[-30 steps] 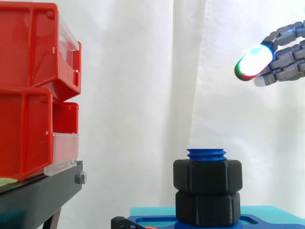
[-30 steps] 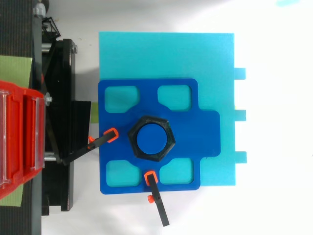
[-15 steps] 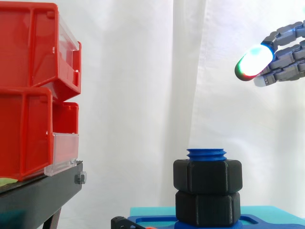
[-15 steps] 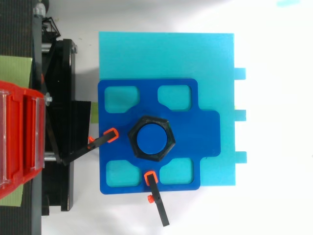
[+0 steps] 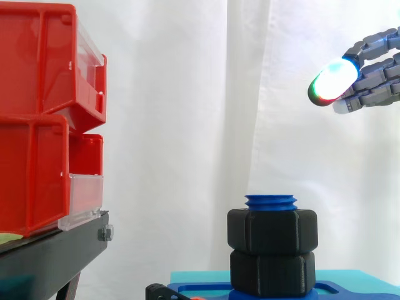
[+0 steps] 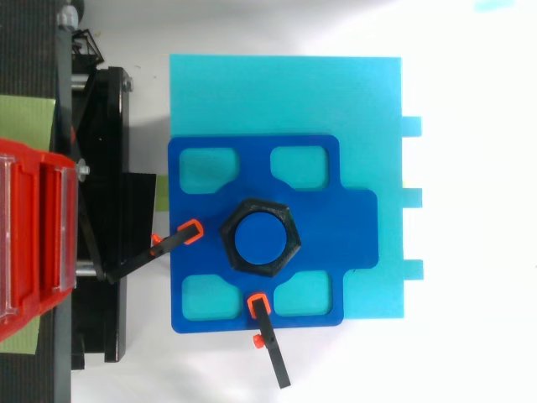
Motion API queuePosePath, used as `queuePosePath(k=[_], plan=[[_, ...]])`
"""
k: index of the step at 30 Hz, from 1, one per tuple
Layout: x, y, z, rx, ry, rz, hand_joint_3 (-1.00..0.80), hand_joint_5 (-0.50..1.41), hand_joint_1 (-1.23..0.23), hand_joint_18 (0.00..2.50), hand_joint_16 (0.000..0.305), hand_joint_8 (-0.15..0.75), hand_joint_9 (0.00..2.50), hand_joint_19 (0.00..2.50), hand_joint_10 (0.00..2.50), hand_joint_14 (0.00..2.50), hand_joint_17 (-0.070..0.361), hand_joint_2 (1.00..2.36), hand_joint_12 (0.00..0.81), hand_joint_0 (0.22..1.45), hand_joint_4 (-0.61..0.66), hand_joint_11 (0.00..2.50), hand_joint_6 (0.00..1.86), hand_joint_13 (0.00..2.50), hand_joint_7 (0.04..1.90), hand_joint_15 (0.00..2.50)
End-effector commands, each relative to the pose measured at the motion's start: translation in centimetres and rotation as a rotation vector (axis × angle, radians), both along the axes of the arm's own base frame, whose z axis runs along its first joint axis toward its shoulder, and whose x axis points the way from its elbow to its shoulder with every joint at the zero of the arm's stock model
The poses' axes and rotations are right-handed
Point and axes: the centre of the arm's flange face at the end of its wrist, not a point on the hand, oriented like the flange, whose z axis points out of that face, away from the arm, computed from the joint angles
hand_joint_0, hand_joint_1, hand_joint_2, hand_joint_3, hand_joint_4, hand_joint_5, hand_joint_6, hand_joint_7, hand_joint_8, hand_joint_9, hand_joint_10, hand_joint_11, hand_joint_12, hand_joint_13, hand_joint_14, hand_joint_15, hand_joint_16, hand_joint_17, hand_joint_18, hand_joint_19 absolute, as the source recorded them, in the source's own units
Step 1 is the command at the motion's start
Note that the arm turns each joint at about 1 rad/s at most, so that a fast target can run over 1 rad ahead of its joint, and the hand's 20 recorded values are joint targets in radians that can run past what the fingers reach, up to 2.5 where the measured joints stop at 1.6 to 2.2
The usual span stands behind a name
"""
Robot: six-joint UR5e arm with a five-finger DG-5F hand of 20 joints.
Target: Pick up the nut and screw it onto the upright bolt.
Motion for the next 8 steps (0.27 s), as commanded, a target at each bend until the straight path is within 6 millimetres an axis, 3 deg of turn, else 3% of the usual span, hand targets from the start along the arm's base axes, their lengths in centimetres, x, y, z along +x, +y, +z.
queuePosePath(k=[1,8], plan=[[0.00,0.00,0.00,0.000,0.000,0.000,-0.50,-0.22,-0.37,0.00,0.037,0.178,0.24,0.00,0.00,0.00,0.084,1.00,0.301,0.49,0.07,0.00,0.50,0.26,0.65,0.00],[0.00,0.00,0.00,0.000,0.000,0.000,-0.50,-0.22,-0.37,0.00,0.037,0.177,0.25,0.00,0.00,0.00,0.084,1.00,0.301,0.49,0.07,0.00,0.50,0.26,0.64,0.00]])
